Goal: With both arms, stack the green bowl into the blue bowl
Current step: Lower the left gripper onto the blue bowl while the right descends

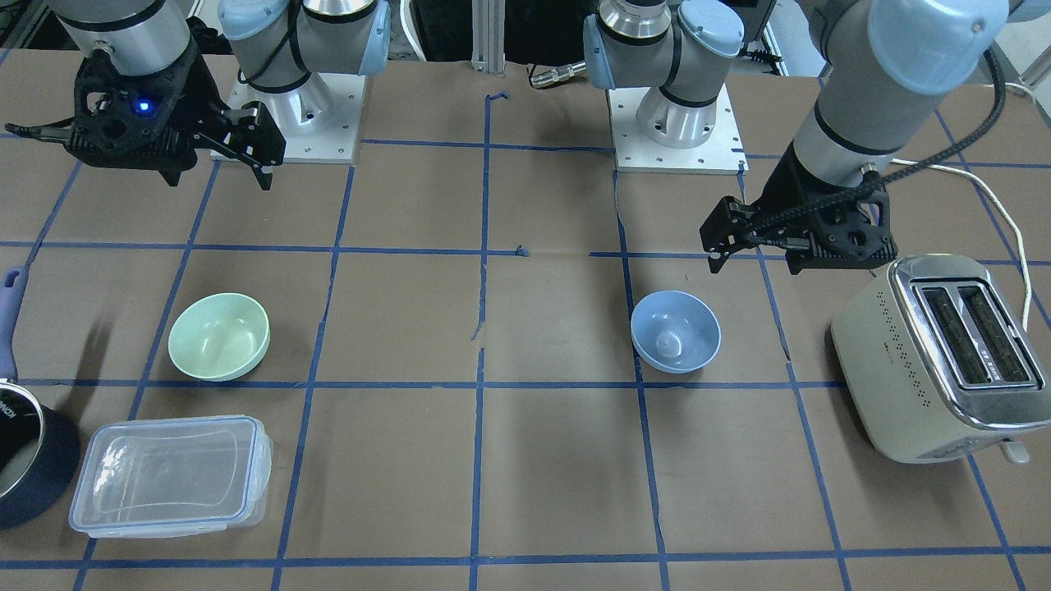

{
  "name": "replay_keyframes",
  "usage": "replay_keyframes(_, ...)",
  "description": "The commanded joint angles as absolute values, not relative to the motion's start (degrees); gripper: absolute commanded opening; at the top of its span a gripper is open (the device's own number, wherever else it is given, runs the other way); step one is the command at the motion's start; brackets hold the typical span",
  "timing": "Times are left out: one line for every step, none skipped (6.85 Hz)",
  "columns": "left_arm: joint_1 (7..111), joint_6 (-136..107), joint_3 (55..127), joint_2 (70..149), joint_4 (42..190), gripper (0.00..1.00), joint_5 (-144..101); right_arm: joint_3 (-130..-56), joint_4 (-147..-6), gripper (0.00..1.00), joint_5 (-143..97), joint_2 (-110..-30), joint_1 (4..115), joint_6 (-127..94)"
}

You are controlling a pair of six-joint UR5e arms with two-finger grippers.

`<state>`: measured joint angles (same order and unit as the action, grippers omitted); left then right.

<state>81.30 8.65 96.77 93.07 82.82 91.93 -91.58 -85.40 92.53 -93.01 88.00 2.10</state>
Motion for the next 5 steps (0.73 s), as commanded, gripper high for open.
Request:
replay_keyframes(75.69,13.36,111.02,95.61,67.25,1.0,91.58,-91.58,-85.52,1.0,92.64,-92.73,87.54,2.2)
replay_keyframes(75.59,13.36,116.84,96.84,60.88,1.0,91.41,-92.02,-86.65,1.0,92.72,-92.64,87.28,2.2)
replay_keyframes(75.67,13.27,119.24,98.77,58.99,0.98,91.41,-92.8,-87.97,1.0,92.72,-91.77,85.71,3.07)
replay_keyframes(75.67,13.27,119.53,101.05,54.89,0.94,91.32,-93.42,-94.68,1.0,92.2,-90.45,82.47,3.25)
replay_keyframes(75.67,13.27,119.62,102.73,53.89,0.73,91.23,-94.73,-96.4,1.0,92.02,-88.7,79.92,4.12)
